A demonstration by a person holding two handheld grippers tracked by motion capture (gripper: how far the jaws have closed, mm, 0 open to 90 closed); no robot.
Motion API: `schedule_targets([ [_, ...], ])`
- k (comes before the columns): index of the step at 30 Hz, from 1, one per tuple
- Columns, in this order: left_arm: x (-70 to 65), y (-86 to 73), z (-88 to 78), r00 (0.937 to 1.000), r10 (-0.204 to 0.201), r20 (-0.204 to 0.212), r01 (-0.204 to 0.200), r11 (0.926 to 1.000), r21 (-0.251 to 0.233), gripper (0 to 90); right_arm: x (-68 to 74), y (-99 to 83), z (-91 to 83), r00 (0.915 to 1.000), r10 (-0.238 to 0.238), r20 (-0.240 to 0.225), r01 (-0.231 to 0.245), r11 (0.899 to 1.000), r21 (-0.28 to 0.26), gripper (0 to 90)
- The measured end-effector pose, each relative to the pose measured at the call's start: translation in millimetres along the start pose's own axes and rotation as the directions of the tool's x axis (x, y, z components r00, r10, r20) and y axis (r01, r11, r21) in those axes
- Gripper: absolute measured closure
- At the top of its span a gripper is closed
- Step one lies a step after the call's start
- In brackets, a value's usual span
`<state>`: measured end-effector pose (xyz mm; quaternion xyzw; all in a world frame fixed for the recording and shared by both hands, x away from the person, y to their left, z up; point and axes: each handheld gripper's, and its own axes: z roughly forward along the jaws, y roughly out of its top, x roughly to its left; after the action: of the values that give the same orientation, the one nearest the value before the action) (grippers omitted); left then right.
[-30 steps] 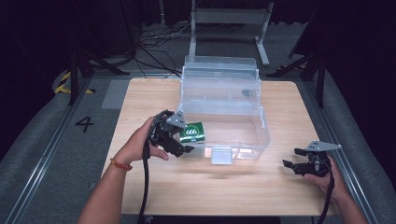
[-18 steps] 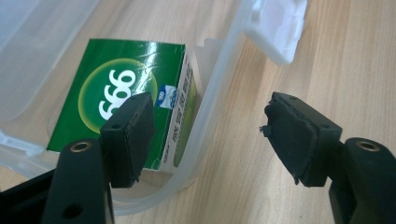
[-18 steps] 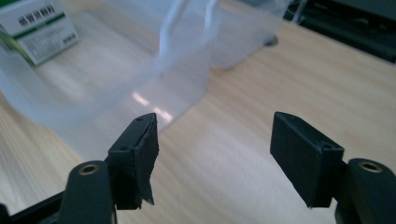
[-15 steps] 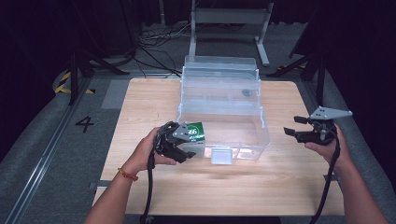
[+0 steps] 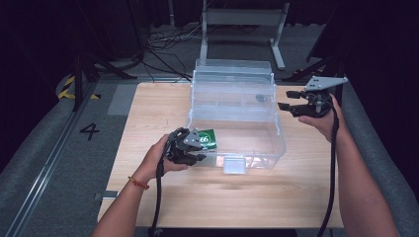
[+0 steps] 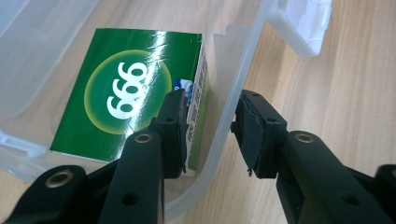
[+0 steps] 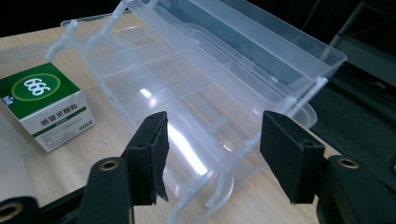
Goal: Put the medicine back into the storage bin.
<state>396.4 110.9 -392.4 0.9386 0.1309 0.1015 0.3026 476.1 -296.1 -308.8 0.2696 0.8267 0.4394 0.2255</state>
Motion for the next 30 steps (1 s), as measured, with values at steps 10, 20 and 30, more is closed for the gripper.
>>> schedule_targets([
  [10, -1.0, -2.2, -7.6, 0.9998, 0.022, 0.003, -0.021, 0.9998, -0.004, 72.7, -3.0, 33.0, 41.5, 0.9991, -0.034, -0.026, 0.035, 0.998, 0.044, 45.6],
  [20, 2.9, -2.7, -6.3, 0.9994, 0.022, 0.027, -0.022, 0.9997, 0.007, 70.6, -12.5, 42.9, 84.6, 0.9958, -0.043, -0.081, 0.052, 0.993, 0.105, 48.4],
  [30, 6.2, -4.1, 2.6, 0.9988, 0.023, 0.044, -0.024, 0.9991, 0.034, 73.7, -17.0, 48.9, 113.5, 0.9919, -0.080, -0.099, 0.100, 0.972, 0.212, 58.7],
])
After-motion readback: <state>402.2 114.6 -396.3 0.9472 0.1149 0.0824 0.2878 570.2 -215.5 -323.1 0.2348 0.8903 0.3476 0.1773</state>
